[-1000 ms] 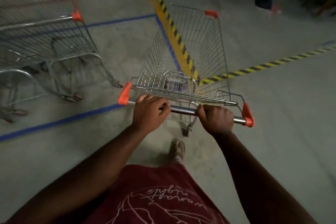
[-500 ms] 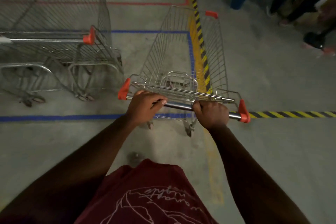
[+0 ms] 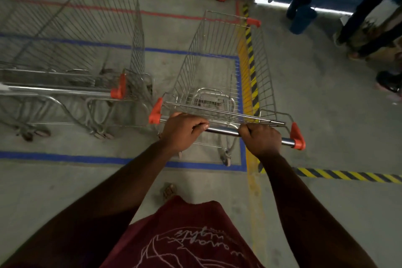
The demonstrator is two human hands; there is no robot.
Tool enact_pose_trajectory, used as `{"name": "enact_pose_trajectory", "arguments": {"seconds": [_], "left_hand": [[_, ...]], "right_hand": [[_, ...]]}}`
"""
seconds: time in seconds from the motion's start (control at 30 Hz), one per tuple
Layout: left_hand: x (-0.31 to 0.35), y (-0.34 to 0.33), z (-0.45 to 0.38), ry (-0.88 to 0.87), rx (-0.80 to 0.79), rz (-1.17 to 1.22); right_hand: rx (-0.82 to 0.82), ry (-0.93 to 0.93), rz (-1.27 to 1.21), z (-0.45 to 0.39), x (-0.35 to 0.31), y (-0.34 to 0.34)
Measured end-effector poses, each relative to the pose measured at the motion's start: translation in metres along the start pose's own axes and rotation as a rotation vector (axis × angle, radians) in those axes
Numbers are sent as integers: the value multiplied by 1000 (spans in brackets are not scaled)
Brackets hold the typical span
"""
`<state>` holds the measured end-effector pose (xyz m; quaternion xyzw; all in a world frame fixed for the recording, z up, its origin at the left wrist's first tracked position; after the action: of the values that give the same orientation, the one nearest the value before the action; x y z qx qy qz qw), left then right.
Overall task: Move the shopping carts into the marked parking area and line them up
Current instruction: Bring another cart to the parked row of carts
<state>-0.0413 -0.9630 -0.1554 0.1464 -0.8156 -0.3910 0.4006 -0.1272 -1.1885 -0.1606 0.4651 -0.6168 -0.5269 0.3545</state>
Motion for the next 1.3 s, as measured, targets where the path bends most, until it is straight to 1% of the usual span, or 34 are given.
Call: {"name": "enact_pose_trajectory", "arguments": {"seconds": [0.13,0.2,0.27,0.3,0.37,0.43,0.63,0.8,0.83,0.93,0.97,1.07,1.1,1.17,1.23,1.3], "left_hand": [[-25,-1,-33,-16,-30,-16],[-37,-3,-47,-31,-85,11],[-46,-2,-59,-50,-112,-37],[-54,2,-64,-39,-74,-99],[-73,14,-69,41,37,-238],[-88,18,-75,73,66,-278],[-107,16,-96,99,45,-162],[-117,20,-102,122,78,-177],[-116,21,-104,129,89,-170],[-118,23,-107,166,108,-137],[-119,24,-108,164,112,-127],[-119,26,-106,152,109,-109],[-119,26,-106,154,100,-107],[-118,28,-106,154,91,-94],[-119,31,-106,148,91,-84],[-119,34,-104,131,72,-71]], "right_hand": [[13,-9,-15,-44,-11,-6],[49,5,-33,-61,-15,-10],[95,25,-37,-78,-16,-14],[103,38,-27,-87,-15,-16],[115,73,1,-103,-13,-21],[129,82,14,-120,-10,-26],[188,81,0,-156,-11,-33],[203,97,-70,-175,-14,-39],[182,108,-91,-177,-15,-40],[33,81,-139,-181,-16,-41],[17,81,-183,-181,-18,-39],[109,188,-372,-174,-48,-22],[138,229,-395,-170,-61,-20],[178,233,-352,-162,-82,-23],[182,191,-293,-157,-95,-26],[180,179,-297,-154,-105,-25]]}}
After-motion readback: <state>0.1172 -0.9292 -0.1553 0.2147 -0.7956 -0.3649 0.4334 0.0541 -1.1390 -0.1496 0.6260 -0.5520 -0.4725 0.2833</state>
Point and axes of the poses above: each hand's wrist, its own z-axis away from the middle knuckle, its own y-axis out of the back of the hand, x = y × z, the point moved 9 cm from there along -z, towards the middle knuckle, and after that the axes turned 7 degrees about x, right-handed, at the moved point
